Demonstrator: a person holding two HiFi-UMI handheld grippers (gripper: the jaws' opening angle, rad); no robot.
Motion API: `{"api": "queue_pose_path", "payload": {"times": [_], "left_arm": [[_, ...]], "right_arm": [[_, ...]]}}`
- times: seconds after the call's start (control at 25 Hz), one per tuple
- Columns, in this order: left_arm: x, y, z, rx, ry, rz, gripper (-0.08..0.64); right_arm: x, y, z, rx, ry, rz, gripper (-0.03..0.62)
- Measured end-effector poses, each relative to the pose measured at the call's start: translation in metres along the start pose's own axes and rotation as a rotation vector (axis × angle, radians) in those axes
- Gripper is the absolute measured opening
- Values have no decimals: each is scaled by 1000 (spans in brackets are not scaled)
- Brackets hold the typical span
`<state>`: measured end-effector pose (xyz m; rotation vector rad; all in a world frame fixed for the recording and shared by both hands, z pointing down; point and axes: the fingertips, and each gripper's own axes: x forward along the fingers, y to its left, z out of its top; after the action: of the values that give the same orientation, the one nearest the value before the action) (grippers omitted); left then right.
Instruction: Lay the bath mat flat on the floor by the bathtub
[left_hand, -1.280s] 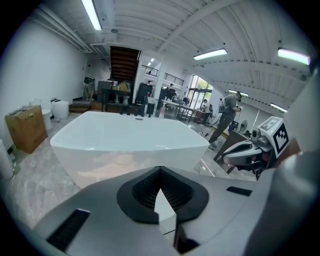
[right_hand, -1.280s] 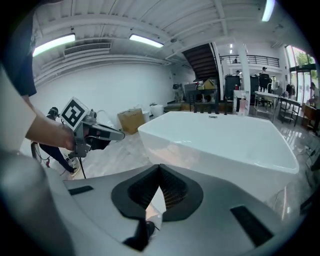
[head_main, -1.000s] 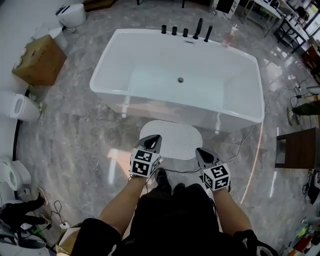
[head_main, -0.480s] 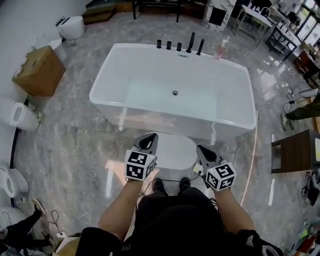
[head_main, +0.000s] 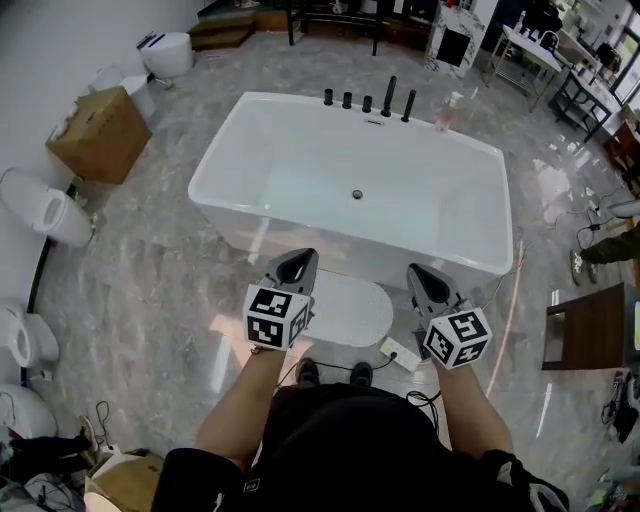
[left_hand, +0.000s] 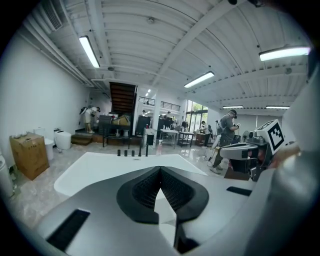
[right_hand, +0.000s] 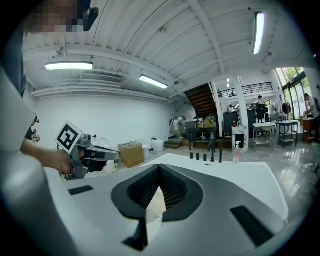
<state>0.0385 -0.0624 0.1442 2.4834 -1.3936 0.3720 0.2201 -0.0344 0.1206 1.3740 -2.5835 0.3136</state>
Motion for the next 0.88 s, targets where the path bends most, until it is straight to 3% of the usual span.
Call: {"api": "queue_pose_path", "payload": {"times": [0.4, 0.68, 0.88], "left_arm": [[3, -46, 93, 76, -117, 0, 11], [-4, -59, 133, 123, -203, -2, 11], [-1, -55, 143, 115, -240, 7, 11]], "right_arm": [[-50, -46, 91, -13, -231, 13, 15], [-70, -53, 118, -49, -301, -8, 15], [-74, -59, 118, -73, -300, -57, 14]]}}
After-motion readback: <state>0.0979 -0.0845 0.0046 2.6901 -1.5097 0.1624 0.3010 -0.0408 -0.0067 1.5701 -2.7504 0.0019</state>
